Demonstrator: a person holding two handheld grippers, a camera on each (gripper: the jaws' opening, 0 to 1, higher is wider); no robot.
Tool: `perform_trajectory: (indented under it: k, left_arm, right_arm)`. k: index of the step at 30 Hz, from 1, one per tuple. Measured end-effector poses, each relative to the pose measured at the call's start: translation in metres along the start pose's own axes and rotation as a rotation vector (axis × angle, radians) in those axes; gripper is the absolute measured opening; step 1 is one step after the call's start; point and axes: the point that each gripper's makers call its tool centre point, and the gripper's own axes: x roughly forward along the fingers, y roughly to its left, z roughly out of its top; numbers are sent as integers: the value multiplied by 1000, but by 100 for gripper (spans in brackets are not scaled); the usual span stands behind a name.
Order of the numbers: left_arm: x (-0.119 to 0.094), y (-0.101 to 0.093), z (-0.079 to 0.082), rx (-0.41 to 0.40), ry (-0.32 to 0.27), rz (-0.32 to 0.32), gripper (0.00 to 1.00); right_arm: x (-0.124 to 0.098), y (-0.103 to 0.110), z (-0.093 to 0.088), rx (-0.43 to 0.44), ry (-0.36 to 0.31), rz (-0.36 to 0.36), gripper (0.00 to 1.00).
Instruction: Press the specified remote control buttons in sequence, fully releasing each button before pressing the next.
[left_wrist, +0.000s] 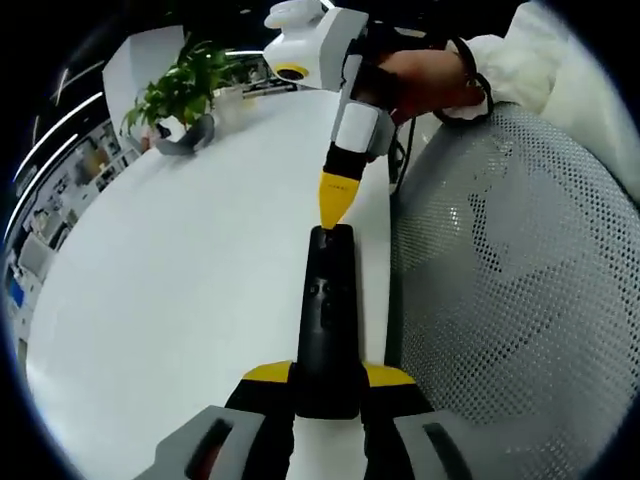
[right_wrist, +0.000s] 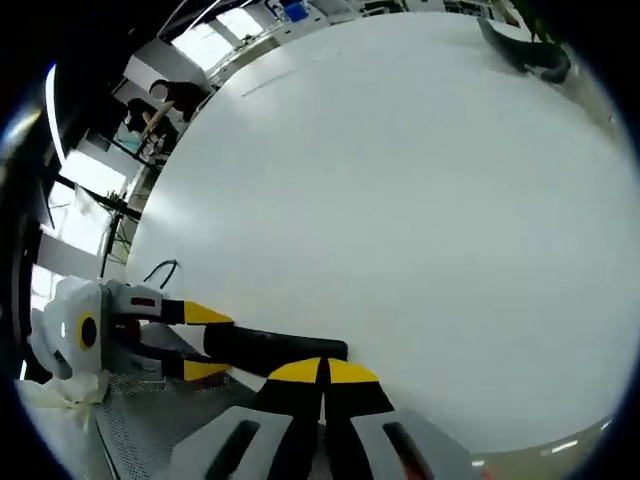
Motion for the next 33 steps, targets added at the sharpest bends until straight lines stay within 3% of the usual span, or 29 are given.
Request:
perform_trajectory:
  k: [6, 12, 19, 25, 33]
  left_arm:
    - [0, 1, 1, -28, -79, 10, 24]
    - [0, 0, 2, -33, -92, 15, 24]
    - [0, 1, 3, -54, -106, 12, 24]
    - [0, 0, 3, -51, -107, 13, 24]
    - [0, 0, 3, -58, -109, 11, 25]
  right_arm:
    - [0, 1, 0, -26, -5, -9, 0]
    - [0, 2, 1, -43, -9, -7, 0]
    - [2, 17, 2, -93, -12, 58, 0]
    - [6, 15, -1, -148, 10, 14, 0]
    - [5, 14, -3, -106, 12, 23, 0]
